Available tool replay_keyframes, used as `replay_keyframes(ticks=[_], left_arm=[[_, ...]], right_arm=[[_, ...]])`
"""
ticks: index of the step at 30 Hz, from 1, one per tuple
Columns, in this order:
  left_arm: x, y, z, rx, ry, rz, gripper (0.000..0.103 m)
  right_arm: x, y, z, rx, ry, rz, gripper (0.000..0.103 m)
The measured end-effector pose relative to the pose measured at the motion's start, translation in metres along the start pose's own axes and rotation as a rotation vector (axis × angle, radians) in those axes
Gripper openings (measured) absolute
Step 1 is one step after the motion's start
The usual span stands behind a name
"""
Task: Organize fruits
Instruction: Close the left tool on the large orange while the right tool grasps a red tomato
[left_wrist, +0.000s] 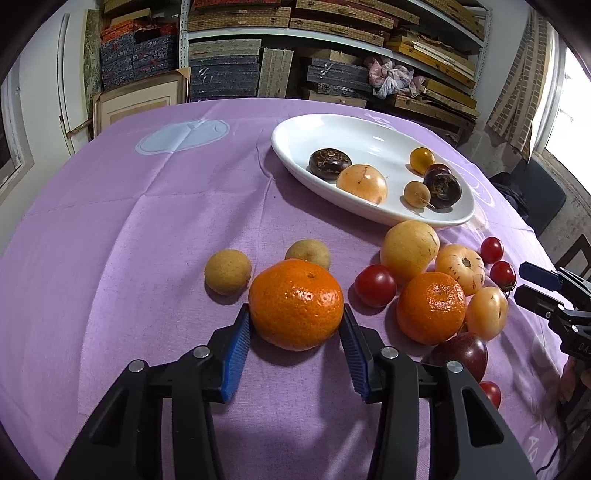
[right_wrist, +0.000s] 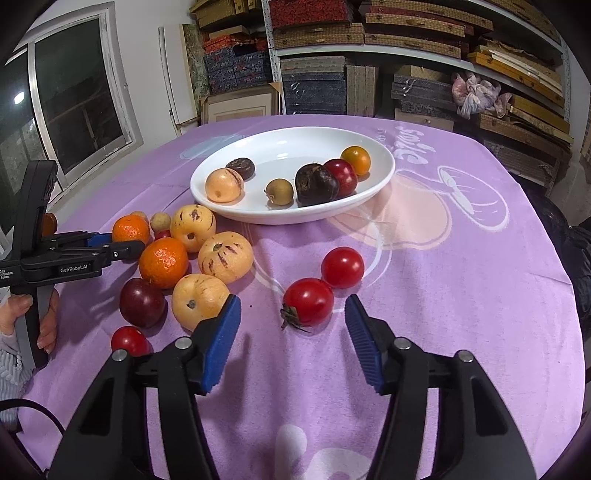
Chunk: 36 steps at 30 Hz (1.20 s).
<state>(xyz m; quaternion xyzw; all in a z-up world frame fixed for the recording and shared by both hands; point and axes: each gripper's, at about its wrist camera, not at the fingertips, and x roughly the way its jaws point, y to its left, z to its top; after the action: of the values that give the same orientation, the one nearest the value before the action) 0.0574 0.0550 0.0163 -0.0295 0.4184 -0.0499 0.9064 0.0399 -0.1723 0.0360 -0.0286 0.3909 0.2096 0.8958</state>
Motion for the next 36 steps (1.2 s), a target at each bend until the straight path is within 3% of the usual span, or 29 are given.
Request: replay_keyframes(ticks=[11,16,36], left_arm=[[-0.006,-0.008,-0.001,0.027,-0.021,0.005,0.047],[-0.010,-0.015,-0.002,0.054,-0.045,0.034,0.047],[-0.032,-0.032,-0.010,0.123,-0.168,0.113,0.047]], right_arm=[[0.018,-0.010,0.005,0.053,0.062,0.047,0.048],[0.024,-0.021,0.006,0.098,0.083,0.070,0.031],[0.010,-0.021,0.003,0.097,0.016,0.066,0.030]])
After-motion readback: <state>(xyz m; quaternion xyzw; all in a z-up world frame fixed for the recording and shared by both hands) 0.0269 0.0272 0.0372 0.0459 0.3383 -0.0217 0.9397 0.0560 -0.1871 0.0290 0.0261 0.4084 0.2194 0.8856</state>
